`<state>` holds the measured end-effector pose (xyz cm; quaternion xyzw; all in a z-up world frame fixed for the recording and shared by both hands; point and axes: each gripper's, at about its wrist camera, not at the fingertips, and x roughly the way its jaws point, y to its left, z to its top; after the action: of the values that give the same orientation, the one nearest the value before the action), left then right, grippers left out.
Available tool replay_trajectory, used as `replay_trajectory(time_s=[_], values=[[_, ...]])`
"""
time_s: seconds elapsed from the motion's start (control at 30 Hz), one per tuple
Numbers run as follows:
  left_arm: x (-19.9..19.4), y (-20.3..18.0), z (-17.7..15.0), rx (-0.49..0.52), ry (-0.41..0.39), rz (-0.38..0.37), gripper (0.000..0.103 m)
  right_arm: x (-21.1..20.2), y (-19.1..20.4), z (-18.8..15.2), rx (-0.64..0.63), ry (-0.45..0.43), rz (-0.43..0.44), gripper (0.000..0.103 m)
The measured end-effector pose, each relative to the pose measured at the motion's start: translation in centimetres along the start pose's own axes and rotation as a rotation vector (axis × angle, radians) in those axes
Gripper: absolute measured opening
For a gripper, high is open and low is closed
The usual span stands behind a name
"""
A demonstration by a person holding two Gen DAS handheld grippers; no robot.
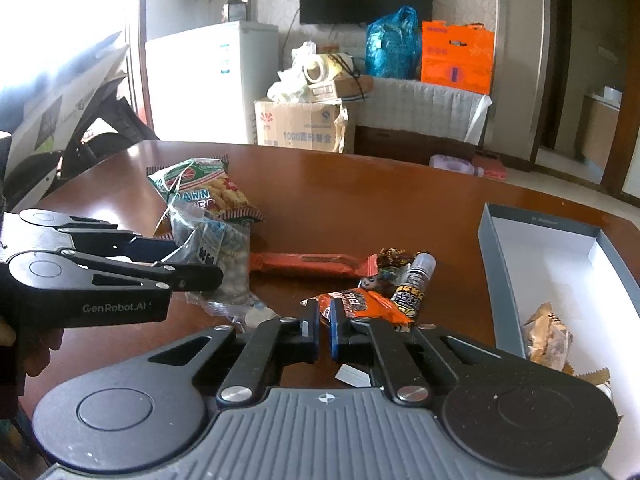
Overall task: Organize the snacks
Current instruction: 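Grasp the orange wrapped snack with the right gripper while the left lifts the seed bag, then carry the seed bag with the left gripper while the right carries the orange snack over the box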
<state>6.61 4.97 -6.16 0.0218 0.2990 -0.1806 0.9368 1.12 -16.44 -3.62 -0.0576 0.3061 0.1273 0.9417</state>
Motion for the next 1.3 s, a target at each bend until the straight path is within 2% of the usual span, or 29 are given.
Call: replay_trajectory(time_s=[0.07,0.13,0.17,0.2,0.27,0.3,0.33,0.47,0.6,0.7,0.73,0.83,0.87,1.0,1.13,1.23,1.3], values=[[0.1,-0.1,-0.1,0.001,0.003,-0.001,0.036,0.1,0.0,-0.4,-0.009,0.003,-0.009,0.009],[0.2,-0.1,-0.1,-0.003,0.004,0.001,0.036,0.5,0.1,-0.6,-0.003,0.016,-0.032,0.028],[0.3,-0.2,-0.2,-0.003,0.006,0.000,0.036,0.8,0.4,-0.7,-0.019,0.016,-0.065,0.057],[0.3,-0.2,-0.2,0.000,0.008,0.000,0.036,0.9,0.8,-0.7,-0.049,0.003,-0.100,0.078],[0.5,-0.2,-0.3,0.001,0.015,0.000,0.036,1.0,1.5,-0.8,-0.107,-0.038,-0.179,0.087],[0.6,-0.2,-0.3,0.000,0.020,0.000,0.036,1.2,1.6,-0.7,-0.104,-0.044,-0.201,0.094],[0.8,-0.1,-0.4,-0.003,0.026,0.000,0.036,1.5,1.4,-0.6,-0.083,-0.038,-0.200,0.096],[1.7,0.5,-0.4,-0.024,0.044,0.005,0.036,3.1,0.4,-0.6,0.011,0.023,-0.153,0.088],[2.2,1.1,-0.3,-0.040,0.050,0.000,0.036,3.0,0.7,0.1,-0.020,-0.044,-0.149,0.083],[2.6,1.4,-0.2,-0.052,0.049,-0.006,0.036,4.4,0.7,-0.1,-0.014,0.022,-0.112,0.078],[2.6,1.4,-0.2,-0.054,0.049,-0.007,0.036,4.9,0.9,-0.6,-0.025,0.044,-0.107,0.081],[2.9,1.3,-0.3,-0.060,0.045,-0.007,0.036,5.2,1.2,-0.6,-0.049,0.026,-0.125,0.080],[3.0,1.4,-0.3,-0.063,0.045,-0.008,0.036,5.1,1.0,-0.5,-0.044,0.017,-0.120,0.070],[3.1,1.2,-0.4,-0.061,0.038,-0.008,0.036,4.6,0.4,-0.4,-0.013,0.002,-0.093,0.050],[3.0,1.2,-0.3,-0.057,0.037,-0.015,0.031,4.3,0.5,-0.5,-0.045,-0.001,-0.082,0.045],[3.1,1.1,-0.4,-0.047,0.039,-0.021,0.031,4.7,1.0,-0.7,-0.041,0.028,-0.066,0.049],[3.1,1.1,-0.3,-0.054,0.036,-0.020,0.031,4.9,1.3,-1.1,-0.031,0.029,-0.065,0.048]])
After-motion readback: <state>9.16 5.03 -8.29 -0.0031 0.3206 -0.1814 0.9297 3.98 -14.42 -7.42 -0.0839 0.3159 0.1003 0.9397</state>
